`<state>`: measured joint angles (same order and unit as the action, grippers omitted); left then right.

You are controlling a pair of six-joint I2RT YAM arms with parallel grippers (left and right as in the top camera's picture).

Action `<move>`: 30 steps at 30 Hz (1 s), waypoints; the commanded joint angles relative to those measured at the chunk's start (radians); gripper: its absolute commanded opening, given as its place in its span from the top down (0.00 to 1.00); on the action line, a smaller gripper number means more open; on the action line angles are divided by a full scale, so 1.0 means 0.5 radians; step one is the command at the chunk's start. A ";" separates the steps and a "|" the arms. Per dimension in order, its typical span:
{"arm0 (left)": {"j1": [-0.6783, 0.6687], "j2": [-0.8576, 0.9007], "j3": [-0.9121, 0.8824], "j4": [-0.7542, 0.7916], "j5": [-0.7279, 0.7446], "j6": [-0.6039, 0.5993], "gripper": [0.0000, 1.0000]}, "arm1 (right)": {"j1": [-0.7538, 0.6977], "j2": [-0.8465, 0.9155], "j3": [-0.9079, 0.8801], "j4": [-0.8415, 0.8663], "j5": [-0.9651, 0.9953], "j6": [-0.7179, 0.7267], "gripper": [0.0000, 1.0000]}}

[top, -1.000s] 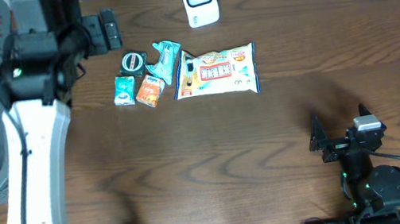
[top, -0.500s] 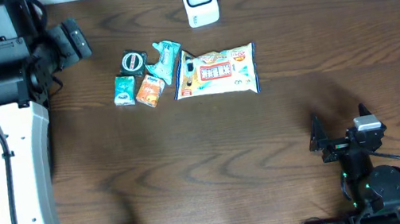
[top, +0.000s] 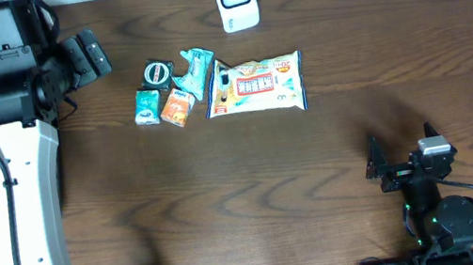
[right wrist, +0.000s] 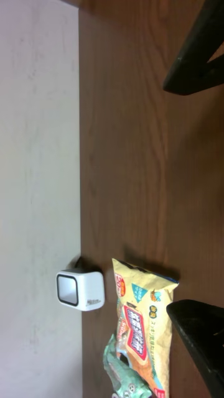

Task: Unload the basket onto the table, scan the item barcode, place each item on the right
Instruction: 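Reach the right gripper to the yellow snack bag and grasp it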

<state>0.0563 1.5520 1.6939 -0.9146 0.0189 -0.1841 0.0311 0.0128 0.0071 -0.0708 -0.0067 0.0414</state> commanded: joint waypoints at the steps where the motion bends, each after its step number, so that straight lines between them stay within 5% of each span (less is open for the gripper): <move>1: -0.001 0.012 -0.011 -0.010 -0.024 -0.018 0.02 | -0.012 -0.007 -0.003 0.045 0.059 -0.030 0.01; 9: -0.001 0.012 -0.011 -0.009 -0.024 -0.018 0.02 | -0.008 -0.007 -0.003 0.623 -0.488 0.263 0.01; 17: -0.001 0.012 -0.011 -0.010 -0.024 -0.018 0.02 | -0.008 0.050 0.052 1.753 -0.508 0.269 0.01; 23: -0.001 0.012 -0.011 -0.009 -0.024 -0.018 0.02 | -0.008 0.441 0.558 1.644 -0.632 -0.005 0.01; 30: -0.001 0.012 -0.011 -0.009 -0.024 -0.018 0.02 | -0.002 1.363 1.427 1.199 -1.435 -0.205 0.01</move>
<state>0.0563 1.5520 1.6936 -0.9165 0.0189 -0.1841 0.0311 0.5167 0.5743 0.5987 -0.4732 0.0044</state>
